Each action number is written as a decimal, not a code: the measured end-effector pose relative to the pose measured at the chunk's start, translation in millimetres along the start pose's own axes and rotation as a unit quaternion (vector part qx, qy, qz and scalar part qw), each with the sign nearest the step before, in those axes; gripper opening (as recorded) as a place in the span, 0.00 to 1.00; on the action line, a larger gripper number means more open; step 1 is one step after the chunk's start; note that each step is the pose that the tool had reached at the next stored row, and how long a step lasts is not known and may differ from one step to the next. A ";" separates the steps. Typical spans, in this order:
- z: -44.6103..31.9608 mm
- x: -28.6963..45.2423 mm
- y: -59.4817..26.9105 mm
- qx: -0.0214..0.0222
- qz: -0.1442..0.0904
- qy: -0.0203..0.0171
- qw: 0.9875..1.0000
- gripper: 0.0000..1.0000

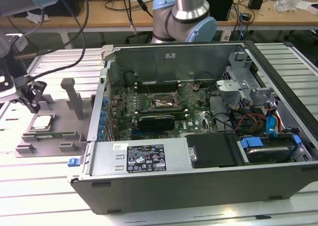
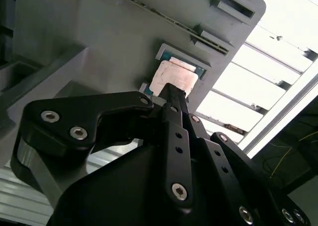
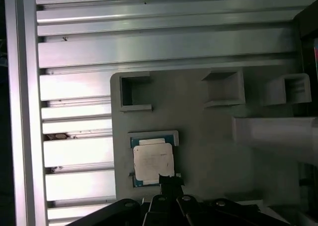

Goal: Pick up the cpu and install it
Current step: 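Pick up the cpu and move it towards the insertion slot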

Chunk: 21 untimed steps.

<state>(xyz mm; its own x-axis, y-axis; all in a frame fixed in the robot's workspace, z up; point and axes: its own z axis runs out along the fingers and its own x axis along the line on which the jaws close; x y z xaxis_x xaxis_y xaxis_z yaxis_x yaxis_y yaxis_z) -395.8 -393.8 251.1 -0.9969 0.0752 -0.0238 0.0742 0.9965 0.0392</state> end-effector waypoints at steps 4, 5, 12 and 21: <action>8.9 0.9 -0.7 0.000 0.000 0.000 1.000 0.11; 10.6 1.2 -0.7 0.000 0.000 0.000 1.000 0.11; 28.5 11.6 -2.1 0.000 0.000 -0.001 1.000 0.11; 45.7 14.8 3.4 0.000 -0.010 -0.001 1.000 0.11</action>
<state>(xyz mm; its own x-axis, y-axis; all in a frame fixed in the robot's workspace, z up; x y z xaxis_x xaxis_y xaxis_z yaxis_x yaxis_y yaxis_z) -409.1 -387.6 205.3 -0.9980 0.0563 -0.0273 0.0552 0.9977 0.0394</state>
